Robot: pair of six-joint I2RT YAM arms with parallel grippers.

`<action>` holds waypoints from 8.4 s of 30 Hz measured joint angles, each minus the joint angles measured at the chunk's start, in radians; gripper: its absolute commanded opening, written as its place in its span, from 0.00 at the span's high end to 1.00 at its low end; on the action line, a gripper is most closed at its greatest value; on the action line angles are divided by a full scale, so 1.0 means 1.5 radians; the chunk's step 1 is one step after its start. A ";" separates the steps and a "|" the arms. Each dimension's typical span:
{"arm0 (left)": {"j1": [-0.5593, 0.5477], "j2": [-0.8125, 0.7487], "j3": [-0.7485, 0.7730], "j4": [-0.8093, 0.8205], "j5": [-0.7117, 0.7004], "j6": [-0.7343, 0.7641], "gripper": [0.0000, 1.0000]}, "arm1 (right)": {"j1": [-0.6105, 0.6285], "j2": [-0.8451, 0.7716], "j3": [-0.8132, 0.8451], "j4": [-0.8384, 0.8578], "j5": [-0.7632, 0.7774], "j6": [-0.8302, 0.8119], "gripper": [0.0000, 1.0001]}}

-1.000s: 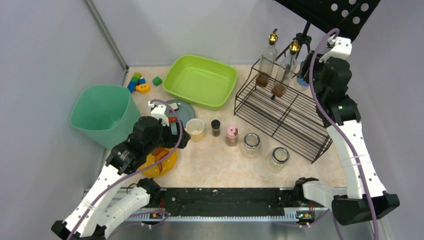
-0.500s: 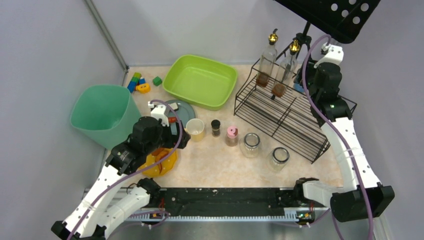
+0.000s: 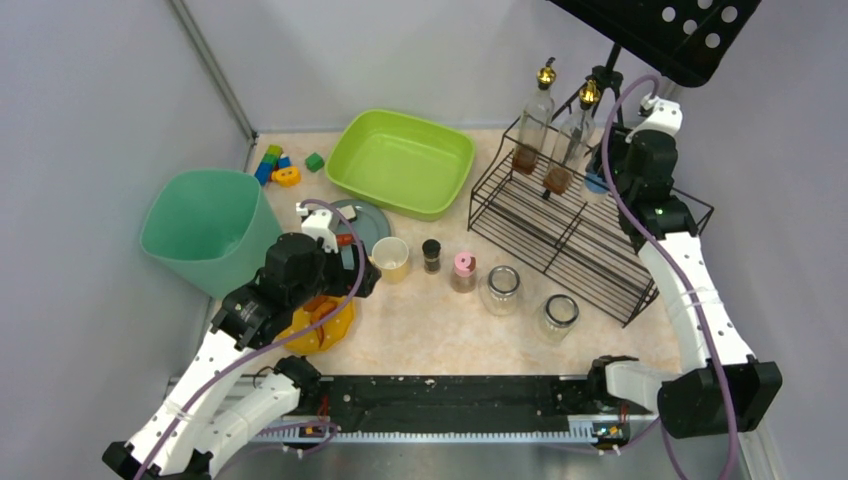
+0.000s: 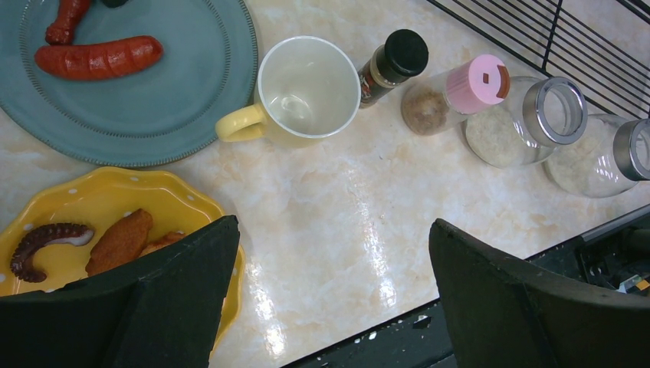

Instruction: Clear the kitchen counter

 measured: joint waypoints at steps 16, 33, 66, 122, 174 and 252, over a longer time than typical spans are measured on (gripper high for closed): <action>0.000 0.006 0.000 0.000 0.000 0.002 0.02 | -0.017 0.037 -0.035 0.046 -0.001 0.019 0.88; 0.000 0.006 0.000 0.000 0.000 0.002 0.02 | -0.017 0.030 -0.060 0.081 0.002 0.032 0.15; 0.005 0.014 -0.005 0.000 0.023 0.003 0.01 | 0.068 -0.191 -0.046 -0.115 -0.291 0.031 0.16; 0.005 0.036 -0.011 0.015 0.122 0.011 0.01 | 0.499 0.042 -0.225 -0.186 0.002 0.126 0.38; 0.005 0.022 -0.015 0.015 0.122 0.019 0.01 | 0.310 0.155 0.345 -0.462 0.031 0.008 0.80; 0.005 0.017 -0.018 0.015 0.125 0.019 0.01 | 0.198 -0.190 -0.133 -0.598 -0.160 0.147 0.15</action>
